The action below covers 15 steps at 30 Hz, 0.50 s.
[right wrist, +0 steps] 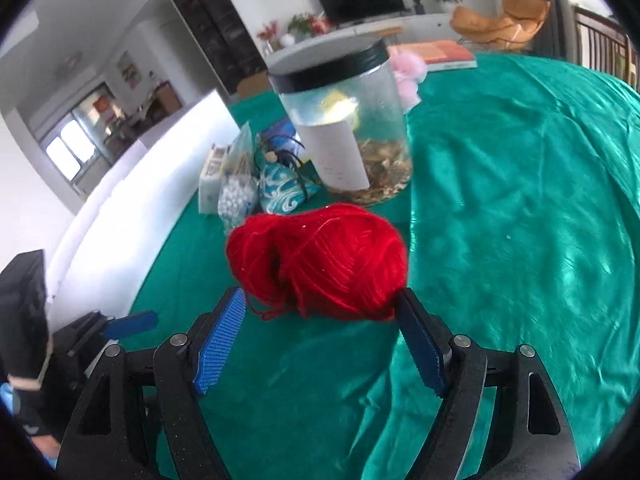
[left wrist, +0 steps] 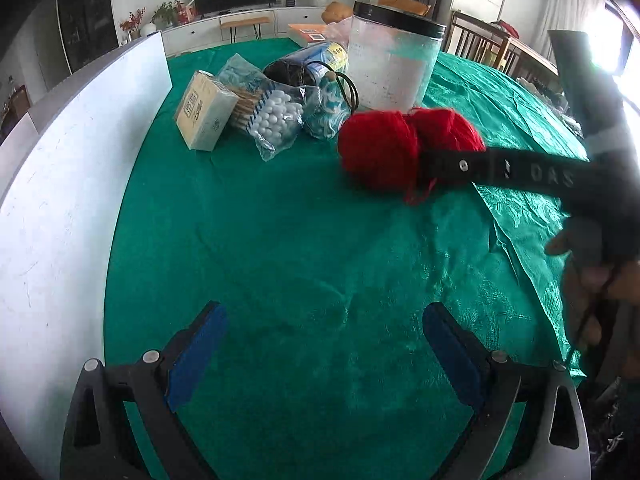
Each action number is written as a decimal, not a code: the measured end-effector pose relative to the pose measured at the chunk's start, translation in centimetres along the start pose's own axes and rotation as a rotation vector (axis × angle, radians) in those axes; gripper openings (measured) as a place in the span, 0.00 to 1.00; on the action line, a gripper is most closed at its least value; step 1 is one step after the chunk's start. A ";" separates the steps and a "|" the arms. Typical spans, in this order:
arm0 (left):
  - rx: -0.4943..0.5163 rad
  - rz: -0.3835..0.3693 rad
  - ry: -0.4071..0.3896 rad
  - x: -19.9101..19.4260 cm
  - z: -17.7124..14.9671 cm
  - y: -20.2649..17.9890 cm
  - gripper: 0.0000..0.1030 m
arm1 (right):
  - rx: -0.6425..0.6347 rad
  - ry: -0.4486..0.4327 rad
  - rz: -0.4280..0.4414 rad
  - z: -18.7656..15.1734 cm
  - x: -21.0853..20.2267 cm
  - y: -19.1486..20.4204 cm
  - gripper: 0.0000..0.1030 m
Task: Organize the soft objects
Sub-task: 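Grasp the red yarn balls with the right tool and set them down beyond the jar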
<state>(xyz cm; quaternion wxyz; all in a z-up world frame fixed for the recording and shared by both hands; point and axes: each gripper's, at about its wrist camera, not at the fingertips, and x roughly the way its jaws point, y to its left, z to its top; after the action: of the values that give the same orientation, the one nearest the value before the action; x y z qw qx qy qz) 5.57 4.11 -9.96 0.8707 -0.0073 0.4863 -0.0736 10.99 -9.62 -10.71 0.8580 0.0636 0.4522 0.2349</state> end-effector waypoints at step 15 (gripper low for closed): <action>-0.046 0.089 -0.065 3.4 3.9 1.6 0.95 | 0.252 -0.247 -0.444 -1.6 -10.2 -11.2 0.75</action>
<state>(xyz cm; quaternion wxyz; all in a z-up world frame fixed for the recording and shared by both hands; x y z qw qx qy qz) 10.84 4.97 -10.94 0.8879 -0.0081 0.4593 -0.0231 8.64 -24.35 -7.61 0.9224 0.0970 0.3729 -0.0265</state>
